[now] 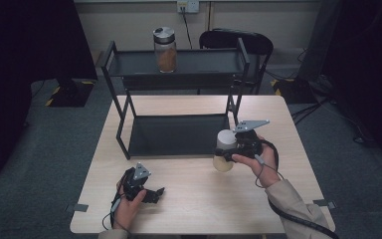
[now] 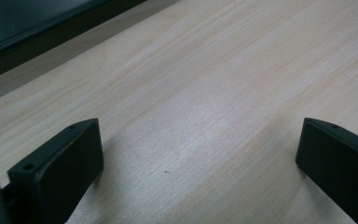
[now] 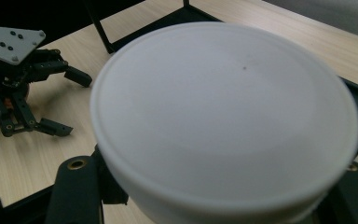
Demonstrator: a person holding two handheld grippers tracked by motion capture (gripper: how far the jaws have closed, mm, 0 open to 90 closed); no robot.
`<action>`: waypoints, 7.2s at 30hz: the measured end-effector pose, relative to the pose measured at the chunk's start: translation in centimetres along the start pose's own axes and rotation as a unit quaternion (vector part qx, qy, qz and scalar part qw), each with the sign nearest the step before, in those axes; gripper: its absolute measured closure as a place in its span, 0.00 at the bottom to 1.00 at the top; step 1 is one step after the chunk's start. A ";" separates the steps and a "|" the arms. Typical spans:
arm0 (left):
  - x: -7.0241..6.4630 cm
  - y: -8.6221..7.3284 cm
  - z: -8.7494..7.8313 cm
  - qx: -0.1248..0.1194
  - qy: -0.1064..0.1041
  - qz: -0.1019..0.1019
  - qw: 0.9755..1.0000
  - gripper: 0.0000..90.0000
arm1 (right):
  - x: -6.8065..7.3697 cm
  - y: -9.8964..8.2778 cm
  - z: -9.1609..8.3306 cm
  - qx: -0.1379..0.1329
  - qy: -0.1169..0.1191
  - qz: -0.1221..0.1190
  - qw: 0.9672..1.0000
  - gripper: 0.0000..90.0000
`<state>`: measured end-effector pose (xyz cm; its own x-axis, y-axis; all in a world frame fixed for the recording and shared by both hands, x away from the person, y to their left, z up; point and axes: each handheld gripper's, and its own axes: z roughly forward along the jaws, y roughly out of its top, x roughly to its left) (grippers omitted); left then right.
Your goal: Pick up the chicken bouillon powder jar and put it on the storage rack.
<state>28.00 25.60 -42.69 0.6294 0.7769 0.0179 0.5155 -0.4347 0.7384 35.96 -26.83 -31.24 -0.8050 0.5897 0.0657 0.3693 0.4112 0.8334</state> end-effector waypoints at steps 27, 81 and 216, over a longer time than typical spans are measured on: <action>0.0 0.0 0.0 0.000 0.000 0.000 1.000 0.00 | 0.3 6.7 -0.2 -0.006 0.003 -0.017 1.000 0.39; 0.0 0.0 0.0 0.000 0.000 0.000 1.000 0.00 | 2.0 19.9 -4.5 -0.024 -0.017 -0.041 0.999 0.39; 0.0 0.0 0.0 0.000 0.000 0.000 1.000 0.00 | 1.9 22.8 -3.1 -0.078 -0.095 0.022 0.992 0.01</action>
<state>28.00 25.60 -42.70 0.6297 0.7766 0.0178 0.5151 -0.4345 0.7388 41.39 -18.49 -10.39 -0.6821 0.7312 0.0108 0.3130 0.2786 0.9080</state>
